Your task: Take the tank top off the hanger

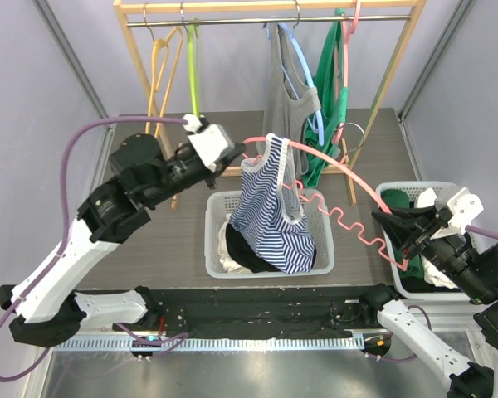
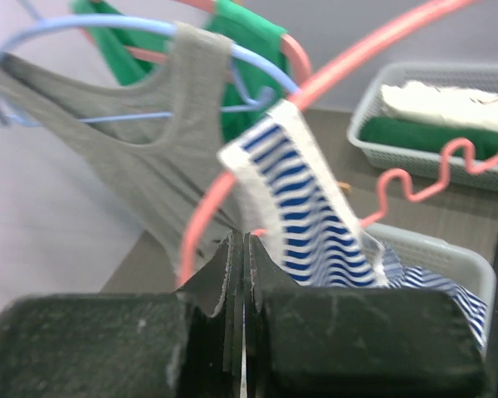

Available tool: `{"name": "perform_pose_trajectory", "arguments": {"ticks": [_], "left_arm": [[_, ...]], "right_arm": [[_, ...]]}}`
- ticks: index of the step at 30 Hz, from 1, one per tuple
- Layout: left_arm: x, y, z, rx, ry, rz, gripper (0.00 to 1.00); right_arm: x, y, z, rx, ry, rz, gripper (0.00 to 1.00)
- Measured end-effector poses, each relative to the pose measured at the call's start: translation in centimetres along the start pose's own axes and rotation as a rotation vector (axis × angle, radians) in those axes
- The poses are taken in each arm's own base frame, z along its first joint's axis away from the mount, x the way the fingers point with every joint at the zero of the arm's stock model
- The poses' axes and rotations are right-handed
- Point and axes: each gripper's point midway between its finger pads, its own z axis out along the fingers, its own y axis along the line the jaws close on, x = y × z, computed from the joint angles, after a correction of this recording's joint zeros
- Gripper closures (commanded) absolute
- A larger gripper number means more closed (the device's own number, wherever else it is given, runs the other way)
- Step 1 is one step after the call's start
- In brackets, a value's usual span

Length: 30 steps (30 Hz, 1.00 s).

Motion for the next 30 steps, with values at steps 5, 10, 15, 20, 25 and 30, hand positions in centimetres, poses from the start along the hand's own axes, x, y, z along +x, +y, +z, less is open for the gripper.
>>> {"name": "perform_pose_trajectory", "arguments": {"ticks": [5,10,15,20,25,30], "left_arm": [[-2.8,2.0,-2.3,-0.067,-0.078,0.003,0.33],[-2.1,0.4,-2.1,0.001,-0.078,-0.064,0.32],[1.4,-2.0,-0.1,0.086,0.005,-0.141,0.38],[3.7,-3.9,1.2,0.144,0.063,-0.172,0.37],[4.6,-4.2,1.5,0.143,0.086,-0.173,0.39],[4.7,-5.1,2.0,0.171,0.09,-0.168,0.53]], "right_arm": [[0.2,0.1,-0.5,-0.001,0.012,0.013,0.99],[-0.3,0.3,-1.0,-0.004,0.0,0.022,0.99],[-1.1,0.4,-1.3,-0.012,-0.023,0.025,0.99],[-1.2,0.6,-1.2,-0.025,-0.021,0.027,0.99],[-1.1,0.6,-1.0,-0.022,-0.016,0.028,0.99],[-1.2,0.7,-0.8,-0.031,-0.016,0.031,0.99]]}}
